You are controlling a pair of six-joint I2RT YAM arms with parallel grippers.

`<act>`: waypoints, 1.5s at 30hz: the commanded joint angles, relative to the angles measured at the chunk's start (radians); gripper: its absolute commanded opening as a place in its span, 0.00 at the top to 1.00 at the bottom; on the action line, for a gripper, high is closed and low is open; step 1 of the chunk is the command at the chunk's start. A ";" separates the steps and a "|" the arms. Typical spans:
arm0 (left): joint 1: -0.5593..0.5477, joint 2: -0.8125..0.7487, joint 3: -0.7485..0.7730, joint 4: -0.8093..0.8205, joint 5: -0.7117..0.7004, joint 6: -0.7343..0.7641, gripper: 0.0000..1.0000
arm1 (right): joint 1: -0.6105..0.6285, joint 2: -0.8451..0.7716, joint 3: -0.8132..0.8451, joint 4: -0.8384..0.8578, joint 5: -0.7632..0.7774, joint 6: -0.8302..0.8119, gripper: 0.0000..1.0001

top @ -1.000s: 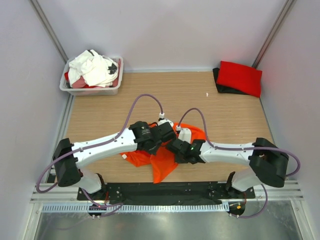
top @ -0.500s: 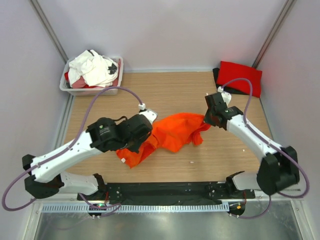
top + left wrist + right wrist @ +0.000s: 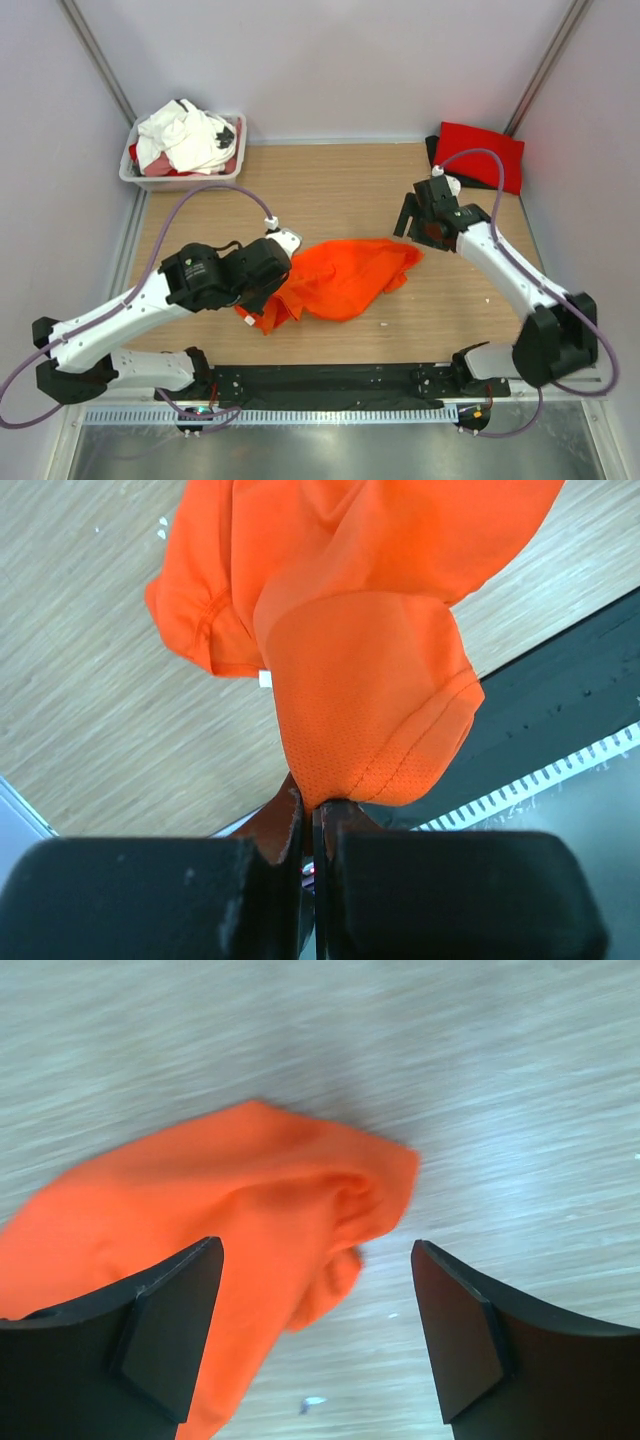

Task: Fold and stack the t-shirts
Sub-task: Flatten the tshirt out

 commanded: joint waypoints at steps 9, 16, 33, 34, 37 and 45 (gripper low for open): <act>0.148 0.406 0.848 -0.009 -0.118 0.233 1.00 | 0.483 -0.420 -0.292 0.010 0.066 0.335 0.23; 0.494 0.578 0.678 0.180 0.175 0.207 1.00 | 0.635 -0.276 -0.274 0.032 0.167 0.371 0.24; 0.804 0.888 0.639 0.249 0.214 0.171 1.00 | 0.626 0.105 -0.076 0.076 0.241 0.254 0.30; 0.821 0.893 0.633 0.249 0.210 0.167 1.00 | 0.617 0.114 -0.078 0.084 0.233 0.254 0.32; 0.927 0.891 0.586 0.263 0.250 0.139 1.00 | 0.583 0.129 -0.082 0.113 0.204 0.256 0.34; 0.978 0.879 0.504 0.312 0.313 0.119 1.00 | 0.526 0.114 -0.147 0.167 0.143 0.305 0.40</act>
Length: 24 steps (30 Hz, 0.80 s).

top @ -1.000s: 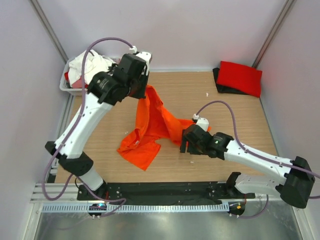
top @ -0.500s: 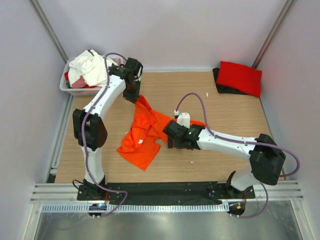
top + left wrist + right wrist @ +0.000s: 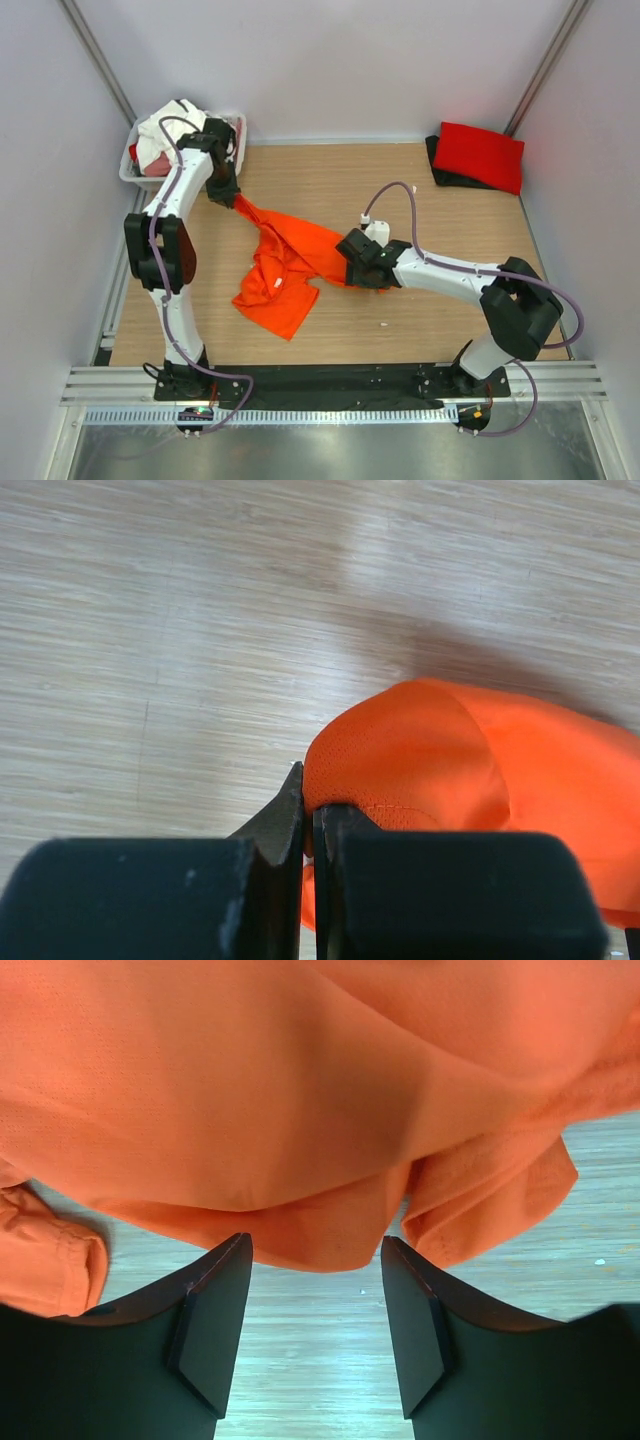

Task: Fold and stack the t-shirts
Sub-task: Flatten the tshirt out

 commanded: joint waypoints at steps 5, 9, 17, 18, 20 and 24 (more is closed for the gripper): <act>-0.023 -0.025 -0.033 0.069 0.055 -0.015 1.00 | -0.011 -0.054 -0.080 0.068 -0.033 0.061 0.42; -0.026 -0.034 -0.044 0.073 0.056 -0.016 1.00 | -0.011 -0.023 -0.078 0.096 -0.030 0.056 0.42; -0.029 -0.057 -0.064 0.081 0.027 -0.015 1.00 | -0.017 0.034 -0.064 0.142 -0.020 0.043 0.58; -0.030 -0.059 -0.064 0.081 0.025 -0.013 1.00 | -0.022 0.034 -0.065 0.141 -0.020 0.038 0.63; -0.037 -0.059 -0.064 0.078 0.024 -0.012 1.00 | -0.028 0.029 -0.068 0.136 -0.022 0.033 0.72; -0.055 -0.073 -0.064 0.078 0.007 -0.002 1.00 | -0.033 -0.006 -0.077 0.119 -0.017 0.026 0.94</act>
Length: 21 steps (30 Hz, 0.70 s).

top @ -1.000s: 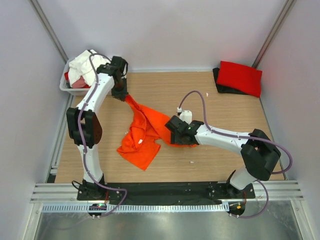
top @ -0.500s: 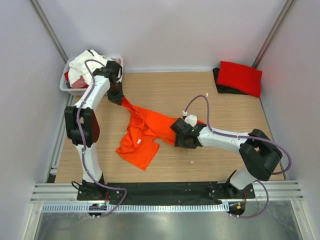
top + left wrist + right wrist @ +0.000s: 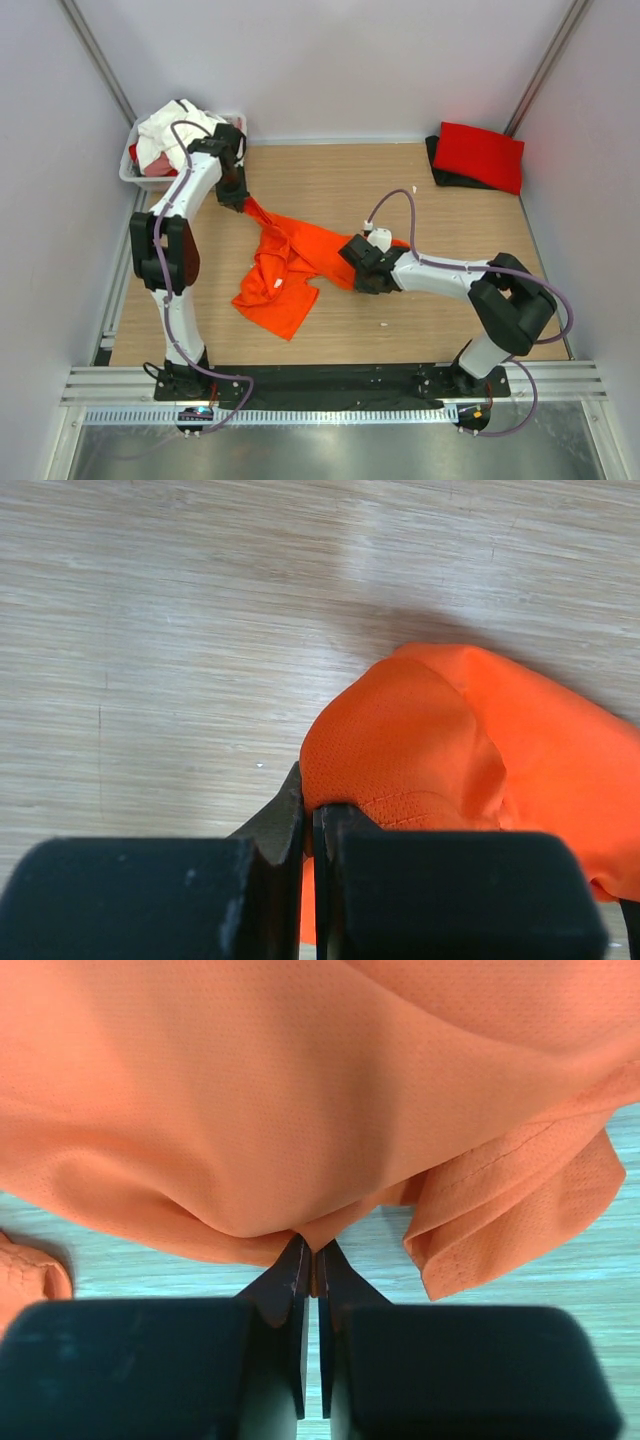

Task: Fold and stack the t-shirts
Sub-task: Flatten the tshirt out

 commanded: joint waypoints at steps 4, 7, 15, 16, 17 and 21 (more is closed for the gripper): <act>-0.078 -0.123 0.018 -0.004 -0.085 0.030 1.00 | -0.006 -0.146 0.031 -0.063 0.044 -0.020 0.99; -0.114 -0.233 0.003 -0.007 -0.088 0.021 1.00 | -0.006 -0.251 0.115 -0.168 0.081 -0.040 0.99; -0.286 -0.709 -0.109 0.097 -0.099 0.065 1.00 | -0.004 -0.623 0.354 -0.347 0.060 -0.225 0.99; -0.306 -0.755 -0.117 0.124 -0.088 0.075 1.00 | -0.004 -0.669 0.376 -0.345 0.046 -0.244 0.99; -0.329 -0.846 -0.128 0.135 -0.055 0.096 1.00 | -0.003 -0.745 0.387 -0.347 0.032 -0.259 0.99; -0.389 -1.039 -0.139 0.166 0.117 0.136 1.00 | -0.004 -0.921 0.447 -0.354 -0.070 -0.339 0.99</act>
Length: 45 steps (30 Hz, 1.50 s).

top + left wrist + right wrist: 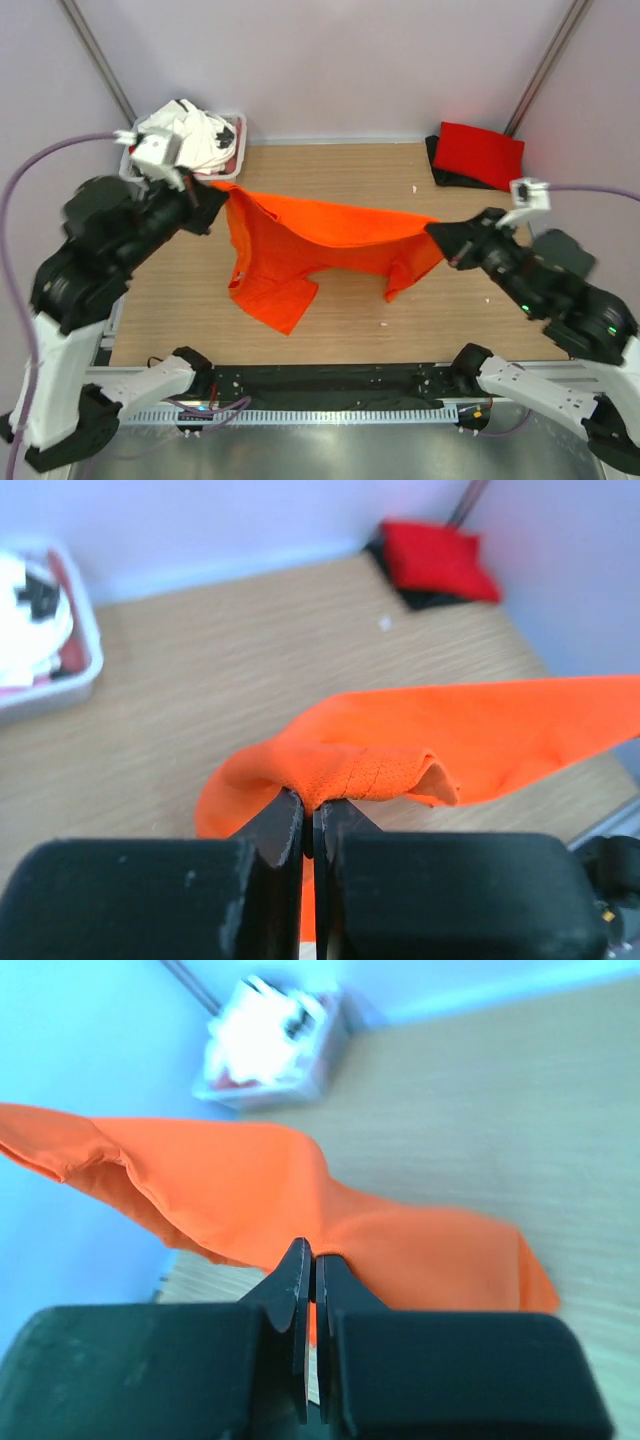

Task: Fold and stack the t-shirts
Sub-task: Flatten the tshirt out

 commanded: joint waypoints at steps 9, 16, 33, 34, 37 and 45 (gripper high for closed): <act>-0.006 -0.275 0.172 0.025 0.446 0.085 1.00 | -0.011 -0.342 0.174 -0.038 -0.184 -0.190 0.99; 0.054 -0.101 0.436 -0.036 0.498 0.080 0.99 | -0.037 -0.224 0.332 -0.059 -0.051 -0.234 0.99; 0.381 0.843 0.490 -0.241 0.288 -0.074 0.03 | -0.614 0.961 0.440 -0.128 -0.118 -0.167 0.00; 0.360 0.811 0.437 -0.219 0.188 -0.064 0.00 | -0.616 0.914 0.408 -0.093 -0.120 -0.158 0.00; 0.318 0.661 0.306 -0.086 0.144 -0.053 0.00 | -0.614 0.829 0.305 -0.021 -0.121 -0.145 0.00; 0.290 0.449 -0.066 -0.005 0.159 -0.070 0.00 | -0.614 0.626 0.026 0.079 -0.164 -0.144 0.00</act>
